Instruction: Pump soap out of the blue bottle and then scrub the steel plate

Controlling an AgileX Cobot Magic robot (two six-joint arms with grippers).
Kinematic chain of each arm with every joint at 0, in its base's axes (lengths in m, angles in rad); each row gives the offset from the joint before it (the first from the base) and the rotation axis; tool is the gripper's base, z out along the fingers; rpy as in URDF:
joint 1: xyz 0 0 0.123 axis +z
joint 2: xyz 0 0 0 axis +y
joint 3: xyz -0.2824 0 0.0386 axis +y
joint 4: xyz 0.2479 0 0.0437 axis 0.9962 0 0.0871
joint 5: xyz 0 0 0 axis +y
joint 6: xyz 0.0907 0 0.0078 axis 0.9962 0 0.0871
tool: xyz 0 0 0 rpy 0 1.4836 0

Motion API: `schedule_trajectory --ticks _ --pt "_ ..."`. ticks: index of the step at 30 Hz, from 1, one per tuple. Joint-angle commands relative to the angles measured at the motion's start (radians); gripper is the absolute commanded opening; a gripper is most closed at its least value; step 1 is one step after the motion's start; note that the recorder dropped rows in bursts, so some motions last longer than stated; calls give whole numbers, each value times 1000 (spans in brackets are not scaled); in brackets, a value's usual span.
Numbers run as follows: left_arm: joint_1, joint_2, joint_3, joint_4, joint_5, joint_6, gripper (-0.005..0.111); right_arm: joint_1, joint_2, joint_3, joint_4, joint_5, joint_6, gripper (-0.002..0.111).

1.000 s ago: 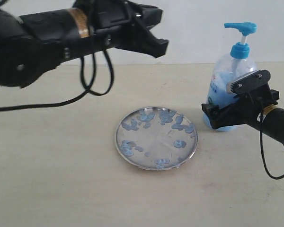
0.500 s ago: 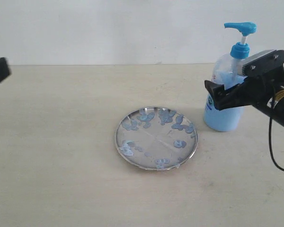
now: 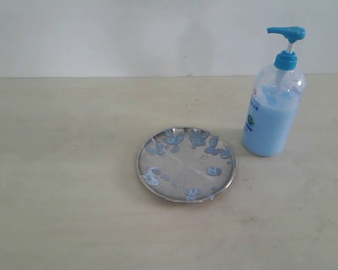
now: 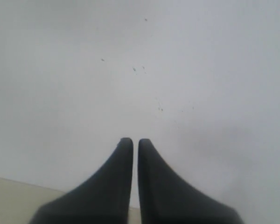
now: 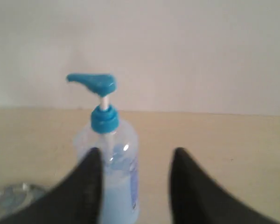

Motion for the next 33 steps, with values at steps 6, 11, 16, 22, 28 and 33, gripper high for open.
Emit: schedule_trajectory --ticks 6,11,16,22,28,33 --pt "1 -50 16 -24 -147 90 4 141 -715 36 520 464 -411 1" --pt "1 -50 16 -24 -102 90 4 157 -771 355 673 127 -485 1" --pt "1 -50 16 -24 -68 90 4 157 -735 504 678 25 -486 1" --pt "1 -50 19 -24 -69 90 4 157 -712 504 678 168 -474 1" --pt "1 -50 102 -24 -65 69 4 157 -712 504 997 228 -223 1" --pt "1 -50 166 -24 -39 62 4 157 -712 504 1000 225 -221 1"
